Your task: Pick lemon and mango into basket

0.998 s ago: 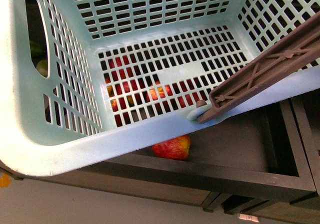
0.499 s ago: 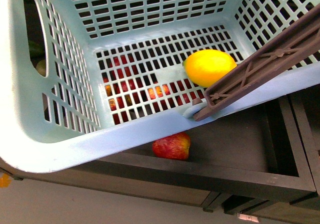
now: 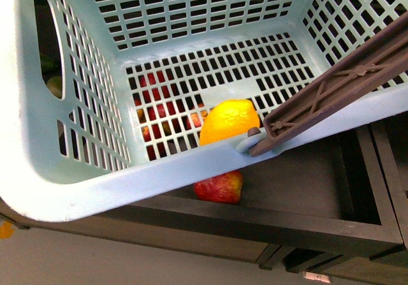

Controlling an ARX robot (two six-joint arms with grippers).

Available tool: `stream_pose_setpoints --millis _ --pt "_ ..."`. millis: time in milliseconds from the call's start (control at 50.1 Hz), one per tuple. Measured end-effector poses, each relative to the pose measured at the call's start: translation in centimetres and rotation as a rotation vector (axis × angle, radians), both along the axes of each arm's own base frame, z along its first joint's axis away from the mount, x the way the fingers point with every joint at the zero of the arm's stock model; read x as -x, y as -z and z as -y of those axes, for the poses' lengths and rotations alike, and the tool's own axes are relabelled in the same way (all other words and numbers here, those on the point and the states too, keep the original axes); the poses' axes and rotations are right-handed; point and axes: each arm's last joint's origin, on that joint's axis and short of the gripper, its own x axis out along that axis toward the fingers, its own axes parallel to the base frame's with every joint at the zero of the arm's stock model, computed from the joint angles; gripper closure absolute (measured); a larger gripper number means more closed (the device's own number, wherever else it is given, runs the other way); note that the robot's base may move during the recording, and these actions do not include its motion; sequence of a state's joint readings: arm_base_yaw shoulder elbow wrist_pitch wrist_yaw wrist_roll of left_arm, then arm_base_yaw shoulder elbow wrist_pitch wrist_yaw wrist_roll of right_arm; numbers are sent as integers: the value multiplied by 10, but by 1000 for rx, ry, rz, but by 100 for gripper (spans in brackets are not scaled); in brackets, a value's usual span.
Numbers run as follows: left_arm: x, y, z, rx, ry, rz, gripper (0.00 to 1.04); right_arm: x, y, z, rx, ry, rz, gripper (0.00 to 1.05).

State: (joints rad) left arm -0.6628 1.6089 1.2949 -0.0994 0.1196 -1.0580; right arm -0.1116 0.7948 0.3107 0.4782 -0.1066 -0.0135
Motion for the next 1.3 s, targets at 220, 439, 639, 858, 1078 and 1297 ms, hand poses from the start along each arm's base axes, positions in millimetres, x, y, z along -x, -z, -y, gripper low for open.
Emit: stream_pose_setpoints --millis 220,439,639,858,1078,1297 --pt "0 0 0 1 1 -1 100 22 27 -16 -3 -7 -1 103" --pt "0 0 0 2 3 -2 100 35 40 -16 -5 -1 -1 103" --pt "0 0 0 2 3 -2 100 43 47 -16 -5 -1 -1 103" --pt "0 0 0 2 3 -2 100 50 53 -16 -5 -1 -1 103" --pt "0 0 0 2 3 -2 100 55 55 -16 -5 -2 7 84" --pt "0 0 0 2 3 -2 100 55 55 -16 -5 -2 7 35"
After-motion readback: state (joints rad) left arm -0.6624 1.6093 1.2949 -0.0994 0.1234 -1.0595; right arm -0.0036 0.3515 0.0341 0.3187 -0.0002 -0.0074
